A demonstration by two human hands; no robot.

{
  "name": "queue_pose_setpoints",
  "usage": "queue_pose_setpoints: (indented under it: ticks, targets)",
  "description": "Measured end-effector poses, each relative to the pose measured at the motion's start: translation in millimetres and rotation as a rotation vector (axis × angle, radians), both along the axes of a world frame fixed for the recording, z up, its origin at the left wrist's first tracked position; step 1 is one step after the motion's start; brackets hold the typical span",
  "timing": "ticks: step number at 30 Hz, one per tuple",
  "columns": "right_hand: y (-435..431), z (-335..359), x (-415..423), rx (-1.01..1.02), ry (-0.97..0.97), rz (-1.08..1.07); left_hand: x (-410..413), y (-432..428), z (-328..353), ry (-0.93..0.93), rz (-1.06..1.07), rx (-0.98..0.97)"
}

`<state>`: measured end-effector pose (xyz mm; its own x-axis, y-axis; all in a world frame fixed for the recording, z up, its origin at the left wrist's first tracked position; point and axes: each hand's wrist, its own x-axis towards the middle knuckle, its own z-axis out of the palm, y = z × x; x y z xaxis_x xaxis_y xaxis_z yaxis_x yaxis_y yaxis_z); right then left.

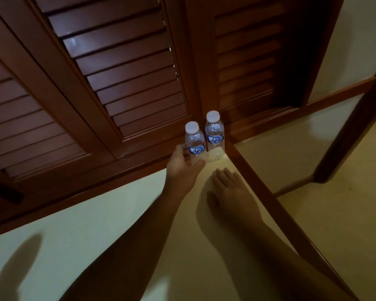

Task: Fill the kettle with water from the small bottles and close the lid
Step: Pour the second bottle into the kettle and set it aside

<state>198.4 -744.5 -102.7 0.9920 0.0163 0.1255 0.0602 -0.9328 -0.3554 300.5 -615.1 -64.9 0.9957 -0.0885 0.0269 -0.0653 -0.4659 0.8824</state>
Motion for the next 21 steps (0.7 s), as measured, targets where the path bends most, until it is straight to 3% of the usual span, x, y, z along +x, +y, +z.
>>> queue_pose_setpoints:
  ticks: [8, 16, 21]
  targets:
    - [3, 0, -1, -0.095, 0.006, 0.003, 2, -1, -5, 0.038, -0.026, 0.029]
    - [5, 0, -3, -0.119, 0.007, 0.000, 1, 4, -2, 0.080, -0.057, -0.065]
    - [17, 6, -14, -0.091, -0.144, 0.067, -33, 36, 4, 0.102, -0.011, -0.183]
